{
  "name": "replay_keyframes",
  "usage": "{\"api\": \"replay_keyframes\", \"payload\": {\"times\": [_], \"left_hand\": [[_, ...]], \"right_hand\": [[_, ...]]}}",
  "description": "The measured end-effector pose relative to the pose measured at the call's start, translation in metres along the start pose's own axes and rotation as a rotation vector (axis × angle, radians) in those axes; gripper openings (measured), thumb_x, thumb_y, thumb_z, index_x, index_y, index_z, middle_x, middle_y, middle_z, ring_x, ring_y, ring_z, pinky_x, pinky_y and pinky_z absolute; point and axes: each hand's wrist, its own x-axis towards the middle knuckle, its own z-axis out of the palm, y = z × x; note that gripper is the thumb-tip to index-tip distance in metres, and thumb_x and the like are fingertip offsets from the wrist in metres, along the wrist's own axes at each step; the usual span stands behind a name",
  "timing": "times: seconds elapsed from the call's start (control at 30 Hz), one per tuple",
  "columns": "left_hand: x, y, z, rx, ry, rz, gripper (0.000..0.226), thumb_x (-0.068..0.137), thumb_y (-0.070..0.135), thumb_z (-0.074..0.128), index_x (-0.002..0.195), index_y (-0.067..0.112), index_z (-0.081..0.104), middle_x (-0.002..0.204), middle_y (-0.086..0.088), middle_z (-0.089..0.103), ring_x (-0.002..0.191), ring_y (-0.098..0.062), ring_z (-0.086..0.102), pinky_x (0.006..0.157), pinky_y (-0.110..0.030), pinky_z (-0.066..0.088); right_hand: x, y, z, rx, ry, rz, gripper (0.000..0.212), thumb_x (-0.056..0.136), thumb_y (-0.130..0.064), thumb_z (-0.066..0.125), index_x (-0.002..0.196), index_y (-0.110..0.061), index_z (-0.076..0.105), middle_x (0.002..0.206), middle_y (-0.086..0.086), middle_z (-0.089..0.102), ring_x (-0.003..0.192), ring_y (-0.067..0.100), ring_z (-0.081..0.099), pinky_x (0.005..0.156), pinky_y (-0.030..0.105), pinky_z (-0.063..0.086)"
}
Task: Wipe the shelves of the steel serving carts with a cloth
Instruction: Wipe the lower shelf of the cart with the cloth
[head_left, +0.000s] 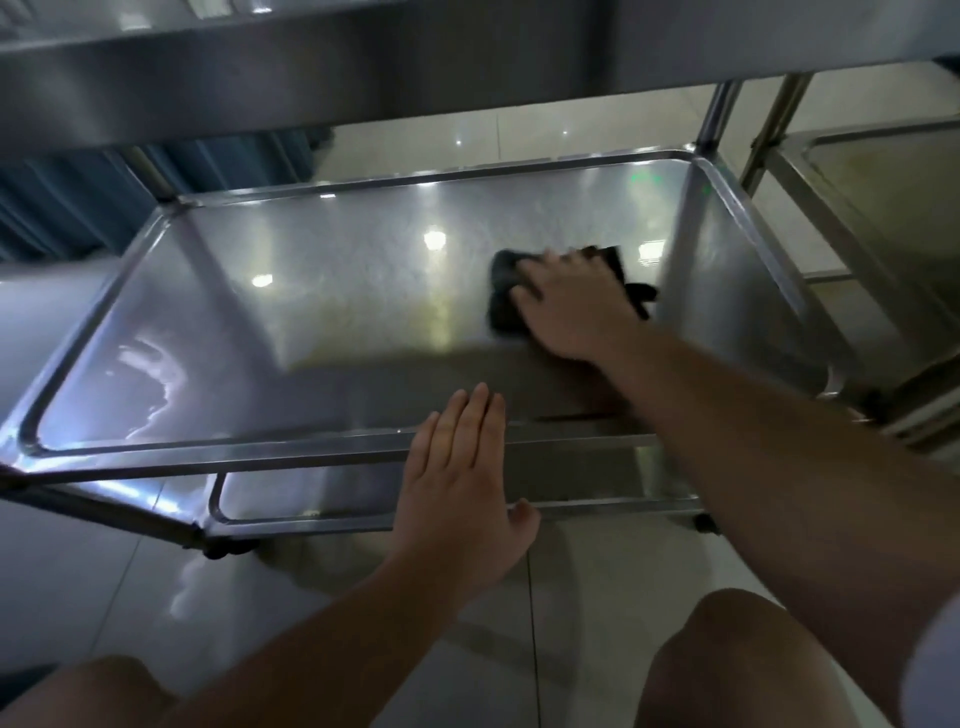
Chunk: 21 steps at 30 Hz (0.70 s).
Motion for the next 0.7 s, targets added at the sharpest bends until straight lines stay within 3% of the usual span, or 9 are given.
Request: {"api": "replay_keyframes", "payload": {"times": [0.1,0.2,0.33,0.4,0.47,0.53,0.6,0.7], "left_hand": [[-0.002,-0.004,-0.007,-0.124,0.008,0.036,0.101,0.080,0.058,0.057,0.165,0.015,0.022,0.171,-0.004,0.023,0.160,-0.022,0.015,0.131,-0.042,0.004],[-0.007,-0.020,-0.021,-0.398,0.052,0.026,0.072,0.085,0.047,0.059,0.149,0.019,0.043,0.151,0.001,0.042,0.139,-0.020,0.044,0.120,-0.041,0.035],[0.000,-0.068,-0.035,-0.351,0.177,-0.082,0.040,0.098,0.041,0.054,0.129,0.018,0.055,0.130,-0.004,0.053,0.112,-0.025,0.057,0.098,-0.042,0.051],[0.004,-0.102,-0.041,-0.284,0.238,-0.164,0.034,0.101,0.035,0.056,0.126,0.013,0.058,0.124,-0.008,0.056,0.106,-0.031,0.060,0.095,-0.044,0.051],[0.004,-0.138,-0.049,-0.218,0.254,-0.250,0.032,0.103,0.030,0.058,0.128,0.010,0.058,0.124,-0.015,0.057,0.104,-0.040,0.061,0.094,-0.048,0.050],[0.003,-0.173,-0.059,-0.187,0.234,-0.311,0.037,0.105,0.032,0.056,0.133,0.009,0.055,0.131,-0.018,0.055,0.110,-0.042,0.060,0.098,-0.051,0.049],[0.002,-0.204,-0.067,-0.171,0.223,-0.353,0.042,0.106,0.034,0.053,0.140,0.009,0.051,0.140,-0.019,0.051,0.118,-0.042,0.058,0.102,-0.053,0.047],[0.001,-0.236,-0.074,-0.148,0.198,-0.409,0.047,0.107,0.034,0.050,0.148,0.011,0.045,0.151,-0.020,0.045,0.128,-0.043,0.053,0.106,-0.057,0.045]], "right_hand": [[-0.035,-0.034,0.008,0.037,-0.105,-0.230,0.060,0.107,-0.057,0.020,0.161,-0.032,0.029,0.171,-0.001,0.023,0.157,0.025,0.018,0.128,0.047,0.009],[-0.067,-0.012,0.008,0.036,-0.084,-0.226,0.066,0.103,-0.064,0.016,0.162,-0.035,0.026,0.172,-0.005,0.019,0.159,0.021,0.014,0.129,0.043,0.006],[-0.061,0.029,0.003,0.010,-0.023,0.098,0.065,0.104,-0.058,0.023,0.162,-0.030,0.031,0.171,0.000,0.024,0.157,0.026,0.018,0.127,0.048,0.010],[-0.050,0.016,0.004,0.047,-0.010,0.325,0.064,0.106,-0.056,0.022,0.163,-0.029,0.027,0.173,0.002,0.018,0.159,0.029,0.012,0.128,0.052,0.006],[-0.036,-0.021,0.011,0.051,0.005,0.437,0.065,0.105,-0.055,0.020,0.163,-0.027,0.026,0.173,0.004,0.017,0.158,0.032,0.012,0.127,0.054,0.006],[-0.028,-0.075,0.020,0.048,0.028,0.334,0.064,0.104,-0.053,0.021,0.161,-0.025,0.031,0.170,0.006,0.024,0.156,0.034,0.019,0.126,0.054,0.009],[-0.031,-0.126,0.029,0.021,0.033,0.061,0.061,0.106,-0.053,0.024,0.160,-0.027,0.034,0.169,0.003,0.029,0.155,0.030,0.022,0.127,0.050,0.009],[-0.046,-0.140,0.027,0.024,-0.096,-0.280,0.060,0.108,-0.059,0.023,0.163,-0.036,0.025,0.172,-0.008,0.016,0.159,0.016,0.009,0.129,0.041,0.001]]}}
